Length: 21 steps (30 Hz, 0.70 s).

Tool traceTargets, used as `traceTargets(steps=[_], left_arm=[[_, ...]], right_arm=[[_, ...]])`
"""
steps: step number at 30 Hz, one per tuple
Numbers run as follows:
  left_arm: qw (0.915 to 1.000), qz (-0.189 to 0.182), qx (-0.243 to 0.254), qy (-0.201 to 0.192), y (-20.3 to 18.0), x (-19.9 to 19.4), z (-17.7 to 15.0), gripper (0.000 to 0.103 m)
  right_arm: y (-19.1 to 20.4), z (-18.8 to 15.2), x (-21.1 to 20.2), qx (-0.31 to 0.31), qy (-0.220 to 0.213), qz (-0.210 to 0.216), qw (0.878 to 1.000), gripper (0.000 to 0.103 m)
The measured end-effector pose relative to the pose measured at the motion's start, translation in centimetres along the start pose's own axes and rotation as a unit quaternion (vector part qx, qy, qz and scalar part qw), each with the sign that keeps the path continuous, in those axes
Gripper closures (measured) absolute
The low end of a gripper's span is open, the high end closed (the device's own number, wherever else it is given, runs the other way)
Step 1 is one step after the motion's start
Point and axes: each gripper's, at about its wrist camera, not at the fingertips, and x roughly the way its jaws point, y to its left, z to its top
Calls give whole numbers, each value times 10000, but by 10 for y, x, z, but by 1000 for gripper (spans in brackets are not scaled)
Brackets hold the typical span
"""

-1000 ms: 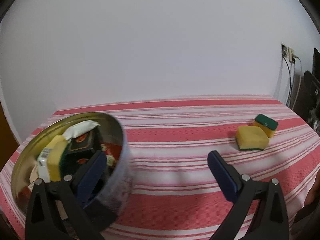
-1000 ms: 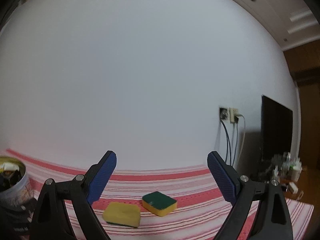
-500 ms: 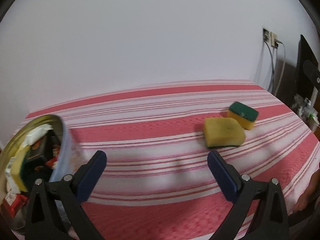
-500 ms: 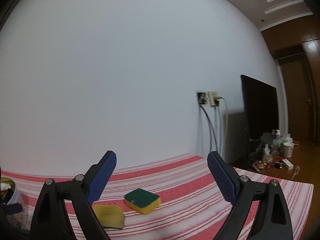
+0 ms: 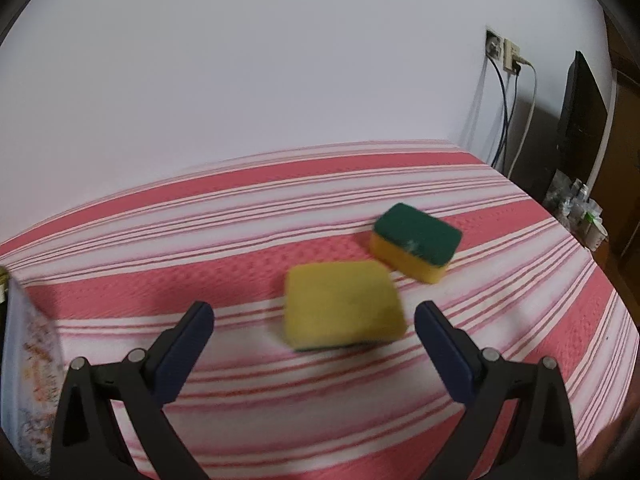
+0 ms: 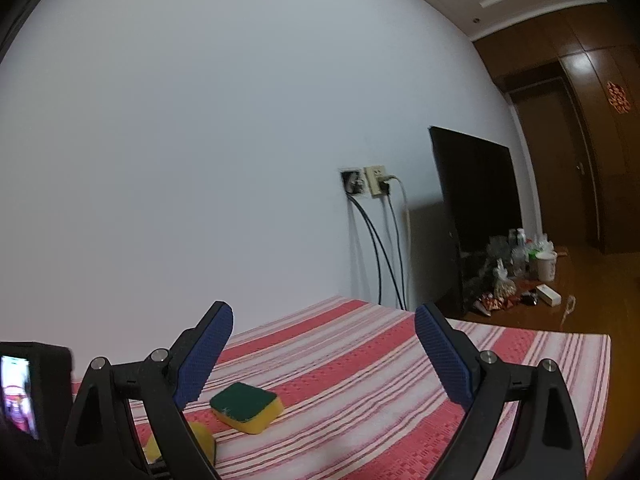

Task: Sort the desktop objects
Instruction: 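Withdraw both grippers from the tin toward the two yellow sponges, then grasp a yellow sponge with the left gripper while the right grasps the green-sided sponge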

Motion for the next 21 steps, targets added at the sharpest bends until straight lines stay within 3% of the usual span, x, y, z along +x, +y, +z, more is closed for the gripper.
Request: traceTargets(steps=[5, 13, 18, 20, 21], left_arm=[[9997, 20, 97, 220, -17, 19, 10, 6], [9950, -111, -181, 974, -11, 50, 12, 25], [9952, -166, -199, 942, -9, 46, 10, 26], [9955, -161, -230, 905, -5, 43, 9, 36], [9954, -257, -278, 883, -4, 42, 9, 35]], right_arm=[[-4, -1, 8, 38, 193, -91, 9998, 9], [-8, -3, 13, 134, 358, -104, 9992, 9], [-7, -4, 14, 140, 391, -115, 9991, 9], [-6, -5, 15, 136, 426, -129, 9989, 9], [-6, -5, 16, 146, 449, -136, 9988, 9]])
